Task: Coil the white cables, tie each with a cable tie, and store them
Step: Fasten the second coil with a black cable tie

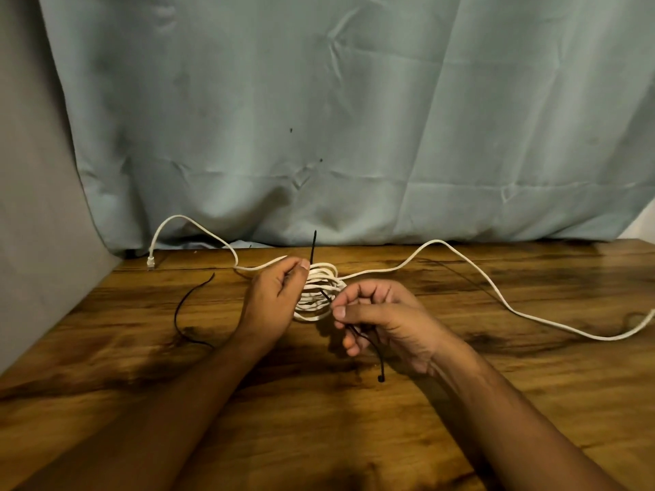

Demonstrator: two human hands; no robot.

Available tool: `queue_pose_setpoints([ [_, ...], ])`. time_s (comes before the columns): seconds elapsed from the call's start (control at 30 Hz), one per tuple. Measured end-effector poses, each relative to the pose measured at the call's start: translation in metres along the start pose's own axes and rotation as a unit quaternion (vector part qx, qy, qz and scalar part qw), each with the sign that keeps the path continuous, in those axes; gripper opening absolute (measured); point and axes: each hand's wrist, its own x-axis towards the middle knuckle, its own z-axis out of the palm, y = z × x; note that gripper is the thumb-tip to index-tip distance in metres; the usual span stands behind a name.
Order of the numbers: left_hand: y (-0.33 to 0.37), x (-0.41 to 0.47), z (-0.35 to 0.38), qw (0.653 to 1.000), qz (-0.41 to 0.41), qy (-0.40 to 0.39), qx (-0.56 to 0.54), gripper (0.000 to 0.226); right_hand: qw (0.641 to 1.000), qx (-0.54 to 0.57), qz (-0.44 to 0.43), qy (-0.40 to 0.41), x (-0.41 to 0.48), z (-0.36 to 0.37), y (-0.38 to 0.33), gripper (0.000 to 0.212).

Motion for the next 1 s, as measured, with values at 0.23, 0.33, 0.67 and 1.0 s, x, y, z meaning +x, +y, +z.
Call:
queue_pose_setpoints([
  [0.23, -0.006, 0.002, -0.001, 1.000, -0.023, -0.001, -0.016, 0.027, 0.992, 0.112, -0.060, 0.019, 0.000, -0.010, -0.009, 0.023],
  [0.33, -0.008, 0.002, -0.001, 1.000, -0.023, -0.007, 0.015, 0.029, 0.988, 0.081, -0.112, 0.072, 0.002, -0.007, -0.009, 0.015],
  [0.67, 0.000, -0.003, 0.002, 0.989, 0.023, -0.017, 0.145, 0.031, 0.943, 0.129, -0.234, 0.197, 0.009, -0.014, -0.010, 0.018],
  [1.0, 0.009, -0.007, 0.006, 0.973, 0.088, -0.032, 0.211, 0.034, 0.912, -0.083, -0.297, 0.270, 0.016, -0.016, 0.003, 0.011],
])
